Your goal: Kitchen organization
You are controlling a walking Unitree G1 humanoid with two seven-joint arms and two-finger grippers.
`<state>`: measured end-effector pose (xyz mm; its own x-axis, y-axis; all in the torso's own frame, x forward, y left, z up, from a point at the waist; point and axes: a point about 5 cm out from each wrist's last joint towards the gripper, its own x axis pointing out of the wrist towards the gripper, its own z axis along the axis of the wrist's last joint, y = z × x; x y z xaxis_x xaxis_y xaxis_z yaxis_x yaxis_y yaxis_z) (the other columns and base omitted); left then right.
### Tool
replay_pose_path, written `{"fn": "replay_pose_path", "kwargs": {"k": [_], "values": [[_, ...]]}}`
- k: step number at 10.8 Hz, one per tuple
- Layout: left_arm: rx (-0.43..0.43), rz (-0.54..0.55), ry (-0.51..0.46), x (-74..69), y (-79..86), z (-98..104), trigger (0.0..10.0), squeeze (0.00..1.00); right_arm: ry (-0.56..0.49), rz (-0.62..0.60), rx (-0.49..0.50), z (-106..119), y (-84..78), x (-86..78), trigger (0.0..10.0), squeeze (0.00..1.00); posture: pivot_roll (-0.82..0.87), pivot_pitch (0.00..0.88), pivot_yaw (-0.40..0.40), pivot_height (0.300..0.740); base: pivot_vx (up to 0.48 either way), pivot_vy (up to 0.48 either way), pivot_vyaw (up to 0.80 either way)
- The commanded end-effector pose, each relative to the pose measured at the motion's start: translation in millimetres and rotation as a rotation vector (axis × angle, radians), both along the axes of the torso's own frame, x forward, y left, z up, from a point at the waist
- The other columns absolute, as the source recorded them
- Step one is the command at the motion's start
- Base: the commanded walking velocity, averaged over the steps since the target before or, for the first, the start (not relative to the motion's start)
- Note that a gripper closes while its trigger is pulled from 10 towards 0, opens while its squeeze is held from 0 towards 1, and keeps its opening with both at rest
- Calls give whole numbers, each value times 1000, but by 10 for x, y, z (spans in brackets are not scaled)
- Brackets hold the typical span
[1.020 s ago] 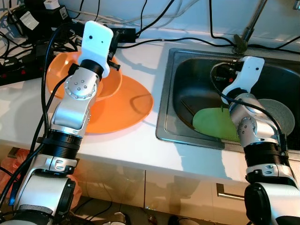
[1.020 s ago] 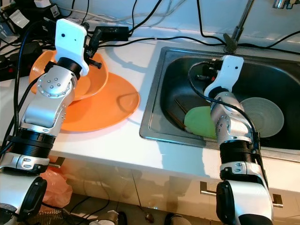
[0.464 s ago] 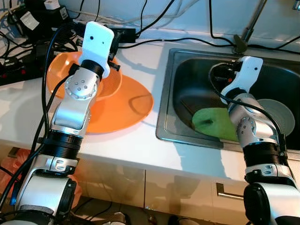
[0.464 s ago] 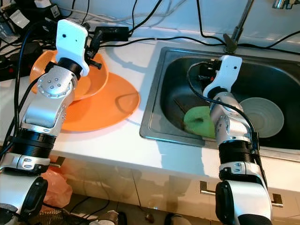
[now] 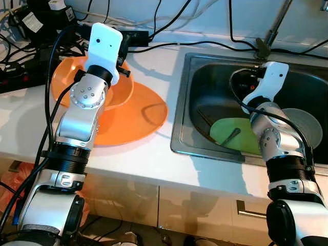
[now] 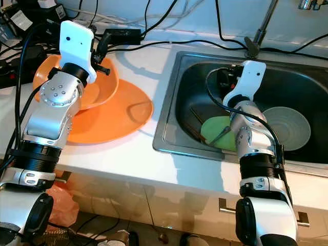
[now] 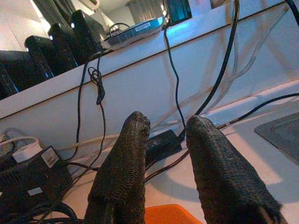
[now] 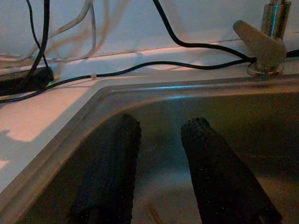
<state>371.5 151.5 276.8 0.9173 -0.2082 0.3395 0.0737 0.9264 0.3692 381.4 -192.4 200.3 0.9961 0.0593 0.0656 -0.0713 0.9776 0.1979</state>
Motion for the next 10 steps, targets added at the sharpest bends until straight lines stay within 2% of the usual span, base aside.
{"fn": "replay_pose_path", "kwargs": {"k": [1, 3, 4, 10], "values": [[7, -3, -12, -17, 12, 26, 10000, 0, -18, -8, 2, 54, -4, 6, 10000, 0, 65, 129, -3, 723, 0, 0, 0], [13, -1, -19, -17, 15, 32, 10000, 0, -38, -16, 20, 92, -23, 6, 10000, 0, 64, 129, -2, 723, 0, -394, 0], [13, -2, -19, -18, 13, 34, 10000, 0, -40, -18, 24, 98, -29, 6, 10000, 0, 63, 130, -1, 723, 0, -480, -587], [10, -3, -33, -22, 5, 71, 10000, 0, -64, -9, 31, 116, -18, 1, 10000, 0, 64, 129, -2, 723, 0, -480, 0]]}}
